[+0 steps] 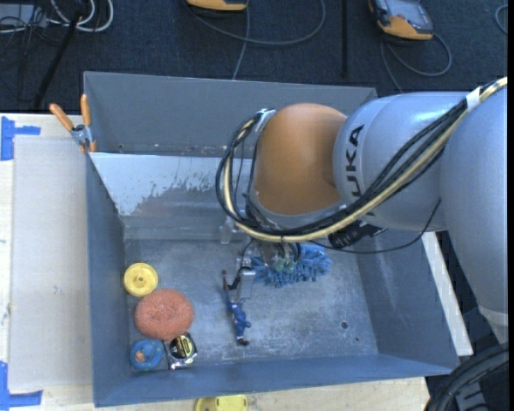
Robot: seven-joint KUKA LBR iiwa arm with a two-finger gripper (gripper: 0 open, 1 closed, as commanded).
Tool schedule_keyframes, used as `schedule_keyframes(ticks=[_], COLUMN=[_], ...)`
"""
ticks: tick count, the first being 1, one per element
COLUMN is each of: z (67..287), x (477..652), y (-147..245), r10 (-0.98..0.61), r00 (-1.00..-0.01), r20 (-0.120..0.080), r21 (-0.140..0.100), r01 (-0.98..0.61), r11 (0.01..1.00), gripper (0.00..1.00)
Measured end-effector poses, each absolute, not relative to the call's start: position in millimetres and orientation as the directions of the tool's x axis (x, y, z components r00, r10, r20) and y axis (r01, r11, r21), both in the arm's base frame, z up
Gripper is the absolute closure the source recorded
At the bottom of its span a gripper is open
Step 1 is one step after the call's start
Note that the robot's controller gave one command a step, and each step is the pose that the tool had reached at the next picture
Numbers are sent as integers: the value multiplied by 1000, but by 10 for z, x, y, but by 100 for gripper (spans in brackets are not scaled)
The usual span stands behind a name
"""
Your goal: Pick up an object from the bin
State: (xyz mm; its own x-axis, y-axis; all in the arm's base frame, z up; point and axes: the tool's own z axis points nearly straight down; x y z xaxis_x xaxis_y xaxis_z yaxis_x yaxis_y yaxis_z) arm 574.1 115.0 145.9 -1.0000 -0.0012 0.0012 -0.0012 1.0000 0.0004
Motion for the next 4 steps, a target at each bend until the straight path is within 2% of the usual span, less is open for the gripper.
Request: schedule_keyframes(ticks=[1,2,3,4], z=[1393,1037,959,701], x=[5758,5963,5983,5576], y=[806,464,428,-103], r10=[-49,-124,-140,128], r00=[-999,-992,-990,-992], r20=[0,-3,-1,0], r21=[2,-1,-1,0], r01=[-49,-124,-140,128], r11=[999,992,990,992], gripper=[0,0,0,100])
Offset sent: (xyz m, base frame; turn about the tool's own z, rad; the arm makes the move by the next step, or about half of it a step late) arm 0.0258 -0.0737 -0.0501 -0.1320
